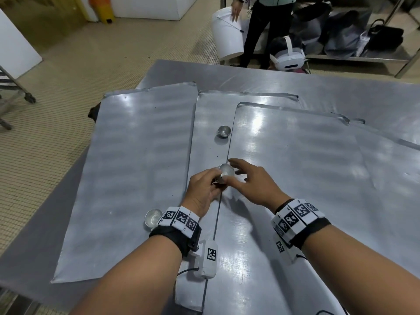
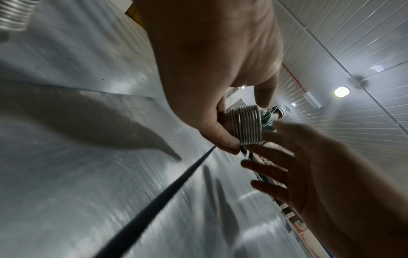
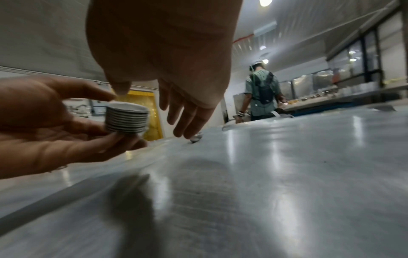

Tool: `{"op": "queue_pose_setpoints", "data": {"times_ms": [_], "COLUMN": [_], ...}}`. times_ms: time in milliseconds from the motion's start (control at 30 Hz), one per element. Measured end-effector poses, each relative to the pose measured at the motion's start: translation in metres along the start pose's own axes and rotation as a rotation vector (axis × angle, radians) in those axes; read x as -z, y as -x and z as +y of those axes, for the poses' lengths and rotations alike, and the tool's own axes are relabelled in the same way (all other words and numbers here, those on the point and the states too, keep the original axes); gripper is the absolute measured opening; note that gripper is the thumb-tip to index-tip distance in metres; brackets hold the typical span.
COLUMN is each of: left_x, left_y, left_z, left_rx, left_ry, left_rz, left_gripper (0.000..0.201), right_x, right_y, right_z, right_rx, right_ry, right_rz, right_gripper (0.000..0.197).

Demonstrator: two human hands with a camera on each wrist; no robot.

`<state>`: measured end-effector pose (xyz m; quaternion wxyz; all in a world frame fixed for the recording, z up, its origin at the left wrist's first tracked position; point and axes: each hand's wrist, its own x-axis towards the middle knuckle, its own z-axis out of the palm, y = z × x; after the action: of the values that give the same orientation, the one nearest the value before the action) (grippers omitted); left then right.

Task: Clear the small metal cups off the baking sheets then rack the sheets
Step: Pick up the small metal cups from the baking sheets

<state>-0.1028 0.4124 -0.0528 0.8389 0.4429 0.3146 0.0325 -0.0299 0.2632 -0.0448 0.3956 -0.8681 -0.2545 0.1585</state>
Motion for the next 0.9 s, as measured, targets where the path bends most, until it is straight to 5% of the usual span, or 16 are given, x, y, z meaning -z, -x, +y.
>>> {"op": "queue_pose_setpoints", "data": {"times_ms": [167, 533, 700, 900], "left_x": [0.009, 0.030, 0.042, 0.052], "left_y": [-0.009, -0.023, -0.023, -0.023], "left_z": [0.004, 0.028, 0.030, 0.032], "left_rx": [0.007, 0.007, 0.011, 0.008], "left_ry": [0.006, 0.013, -0.007, -0.003], "left_rz": [0.030, 0.058, 0.053, 0.065], "left_gripper": [0.017, 0.006, 0.008, 0.011], "right_x": [0.010, 0.006, -0.003, -0.010], "right_y": [-0.036, -0.168, -0.197, -0.201], "right_z": [0.022, 0.018, 0.019, 0.017], "right_rx": [-0.127, -0.138, -0.171, -0.172], "right_ry": [0.095, 0.379, 0.426, 0.484], "right_rz": [0.098, 0.041, -0.017, -0.013], "right_gripper": [0.042, 0.047, 0.061, 0.048]}}
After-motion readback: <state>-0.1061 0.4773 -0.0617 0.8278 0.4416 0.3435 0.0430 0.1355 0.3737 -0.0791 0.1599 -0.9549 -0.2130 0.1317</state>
